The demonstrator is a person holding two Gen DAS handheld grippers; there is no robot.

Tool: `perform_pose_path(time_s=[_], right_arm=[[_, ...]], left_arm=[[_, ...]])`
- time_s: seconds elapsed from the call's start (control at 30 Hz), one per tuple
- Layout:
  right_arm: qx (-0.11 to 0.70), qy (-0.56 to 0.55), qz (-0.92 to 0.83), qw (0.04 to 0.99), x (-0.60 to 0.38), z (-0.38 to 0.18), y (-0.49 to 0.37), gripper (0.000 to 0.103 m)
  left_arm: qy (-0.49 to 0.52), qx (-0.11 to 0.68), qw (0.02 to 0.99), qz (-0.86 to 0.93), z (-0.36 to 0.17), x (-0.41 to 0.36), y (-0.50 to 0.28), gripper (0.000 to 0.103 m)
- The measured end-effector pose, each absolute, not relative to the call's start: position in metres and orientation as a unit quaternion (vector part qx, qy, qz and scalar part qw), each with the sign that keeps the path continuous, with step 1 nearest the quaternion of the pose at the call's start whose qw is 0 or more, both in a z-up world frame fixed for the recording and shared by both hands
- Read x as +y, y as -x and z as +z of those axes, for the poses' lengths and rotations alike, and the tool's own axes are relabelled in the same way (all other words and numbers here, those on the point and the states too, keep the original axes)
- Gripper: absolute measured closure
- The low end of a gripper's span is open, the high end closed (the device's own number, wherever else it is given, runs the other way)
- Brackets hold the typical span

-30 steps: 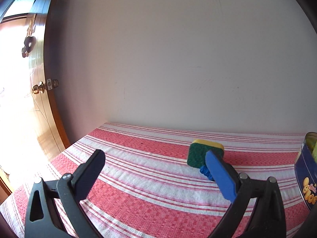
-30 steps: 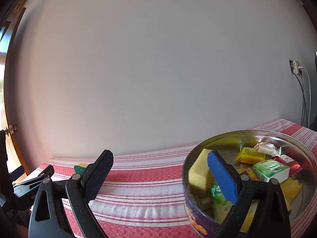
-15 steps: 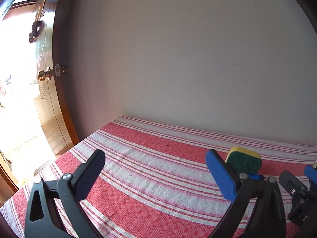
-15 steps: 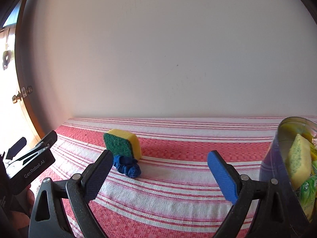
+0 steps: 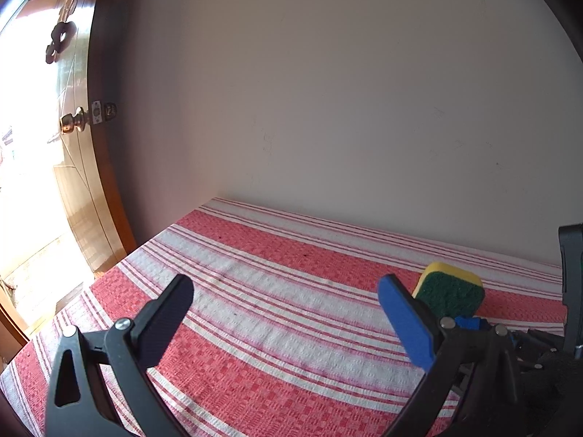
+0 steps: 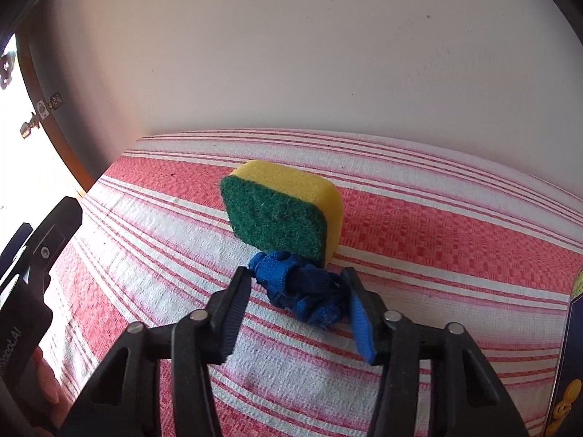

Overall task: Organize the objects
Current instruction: 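Grasp the blue cloth with the right tool while the left tool grasps the green-backed sponge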

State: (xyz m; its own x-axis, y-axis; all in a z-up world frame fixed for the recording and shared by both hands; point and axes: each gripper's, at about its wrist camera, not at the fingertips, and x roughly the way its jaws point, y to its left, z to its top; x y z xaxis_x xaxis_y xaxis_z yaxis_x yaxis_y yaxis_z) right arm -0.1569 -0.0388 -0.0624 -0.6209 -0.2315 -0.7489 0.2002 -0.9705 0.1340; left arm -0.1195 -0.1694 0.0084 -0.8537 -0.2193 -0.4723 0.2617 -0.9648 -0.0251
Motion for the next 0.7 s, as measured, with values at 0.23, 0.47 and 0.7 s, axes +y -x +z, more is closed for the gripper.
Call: perform_pose_path(time_s=[0.23, 0.47, 0.7], right_arm=[[-0.046, -0.366, -0.922, 0.115, -0.004, -0.049, 0.118, 0.066], [-0.048, -0.297, -0.951, 0.076, 0.022, -0.039, 0.092, 0.066], [-0.044, -0.231, -0.971, 0.033, 0.033, -0.027, 0.092, 0.066]], left_arm=[[-0.246, 0.046, 0.091, -0.964, 0.008, -0.165, 0.121, 0.001], [-0.253, 0.026, 0.035, -0.966, 0.009, -0.135, 0.122, 0.001], [-0.295, -0.018, -0.046, -0.954, 0.002, -0.075, 0.155, 0.001]])
